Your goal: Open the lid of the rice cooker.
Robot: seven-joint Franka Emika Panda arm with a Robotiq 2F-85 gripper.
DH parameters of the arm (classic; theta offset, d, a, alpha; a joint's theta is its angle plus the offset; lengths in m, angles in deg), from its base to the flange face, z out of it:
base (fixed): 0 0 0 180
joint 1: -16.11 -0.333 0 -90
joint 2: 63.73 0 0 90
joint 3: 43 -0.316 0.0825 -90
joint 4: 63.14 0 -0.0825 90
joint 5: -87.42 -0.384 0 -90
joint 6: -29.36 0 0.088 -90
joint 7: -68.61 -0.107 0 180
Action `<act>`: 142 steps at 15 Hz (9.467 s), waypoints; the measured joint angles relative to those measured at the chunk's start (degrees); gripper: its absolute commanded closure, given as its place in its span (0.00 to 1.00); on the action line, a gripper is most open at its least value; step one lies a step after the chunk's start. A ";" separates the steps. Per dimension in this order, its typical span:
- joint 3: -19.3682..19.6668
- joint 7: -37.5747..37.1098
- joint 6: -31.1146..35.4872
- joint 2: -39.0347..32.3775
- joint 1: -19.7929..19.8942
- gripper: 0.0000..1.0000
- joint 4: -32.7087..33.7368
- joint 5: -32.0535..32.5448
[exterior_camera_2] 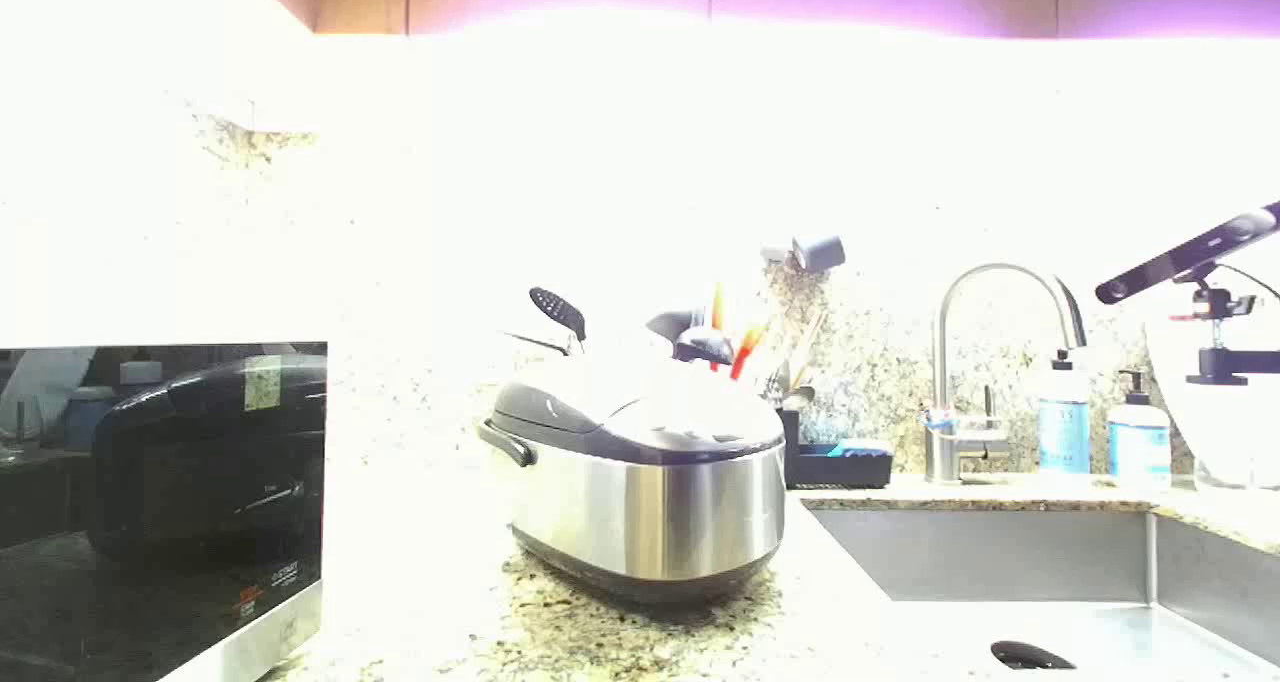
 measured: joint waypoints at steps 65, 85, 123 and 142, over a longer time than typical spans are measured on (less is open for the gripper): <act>10.37 -21.90 19.39 -48.87 12.43 1.00 41.92 9.55; 16.91 -23.20 18.69 -72.41 10.05 1.00 60.07 10.74; 20.07 -23.49 14.31 -93.85 7.84 1.00 83.91 10.28; 21.89 -23.71 6.59 -96.00 6.34 1.00 92.40 10.65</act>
